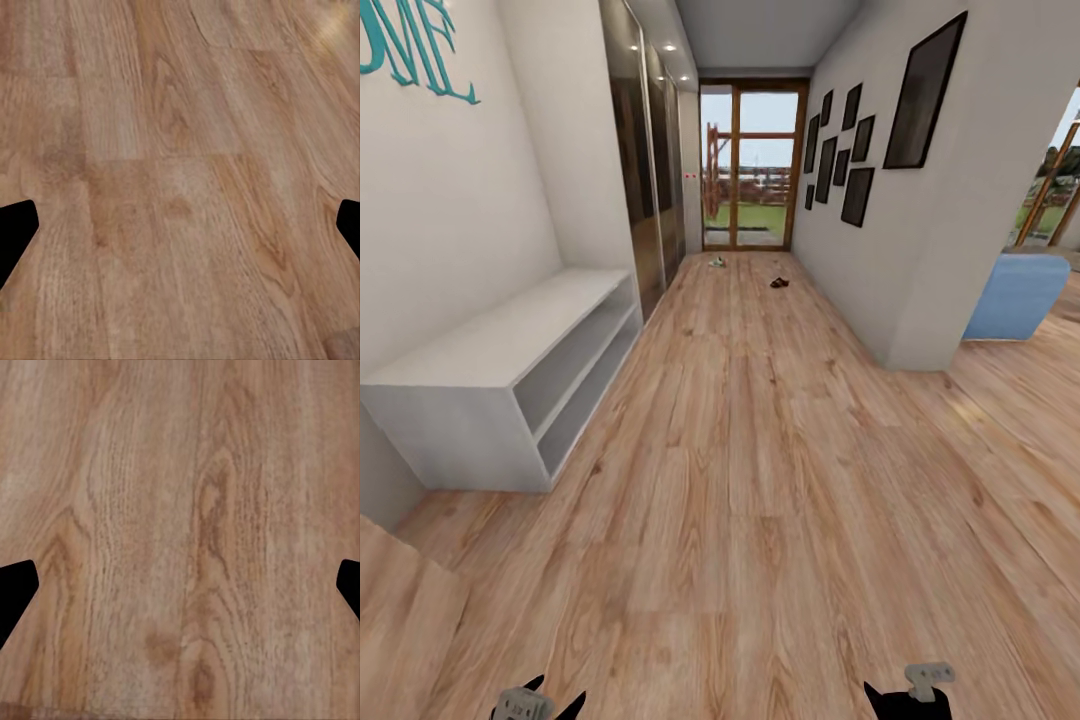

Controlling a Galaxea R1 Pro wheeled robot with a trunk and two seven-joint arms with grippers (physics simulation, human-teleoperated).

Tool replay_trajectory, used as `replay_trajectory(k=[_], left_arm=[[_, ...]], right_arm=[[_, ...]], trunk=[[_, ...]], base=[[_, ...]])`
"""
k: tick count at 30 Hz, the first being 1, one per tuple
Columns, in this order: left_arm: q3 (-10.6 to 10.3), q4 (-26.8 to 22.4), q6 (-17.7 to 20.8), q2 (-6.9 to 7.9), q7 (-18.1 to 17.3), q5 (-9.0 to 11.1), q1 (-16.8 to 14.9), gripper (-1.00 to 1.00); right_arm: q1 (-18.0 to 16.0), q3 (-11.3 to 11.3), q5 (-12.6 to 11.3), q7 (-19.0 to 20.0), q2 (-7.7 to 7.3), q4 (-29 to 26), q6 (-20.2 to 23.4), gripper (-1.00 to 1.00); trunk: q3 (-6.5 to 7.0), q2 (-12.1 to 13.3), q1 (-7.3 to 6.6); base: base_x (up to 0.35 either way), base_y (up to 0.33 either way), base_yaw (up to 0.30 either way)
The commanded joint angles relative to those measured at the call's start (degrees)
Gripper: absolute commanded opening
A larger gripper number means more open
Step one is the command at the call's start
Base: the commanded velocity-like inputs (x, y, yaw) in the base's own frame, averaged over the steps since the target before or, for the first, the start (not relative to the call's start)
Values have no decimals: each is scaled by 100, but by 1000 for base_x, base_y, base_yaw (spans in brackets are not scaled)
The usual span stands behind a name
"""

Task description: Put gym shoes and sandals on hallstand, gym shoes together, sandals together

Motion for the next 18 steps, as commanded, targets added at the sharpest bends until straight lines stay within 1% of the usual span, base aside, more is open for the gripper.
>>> replay_trajectory(k=[1, 18], left_arm=[[14, 6, 7, -1, -45, 36, -4, 100], [14, 6, 7, -1, -45, 36, -4, 100]], right_arm=[[-3, -49, 43, 26, 0, 4, -17, 100], [-3, -49, 43, 26, 1, 4, -17, 100]], trunk=[[3, -2, 3], [144, -2, 3]], base=[[337, 0, 0], [337, 0, 0]])
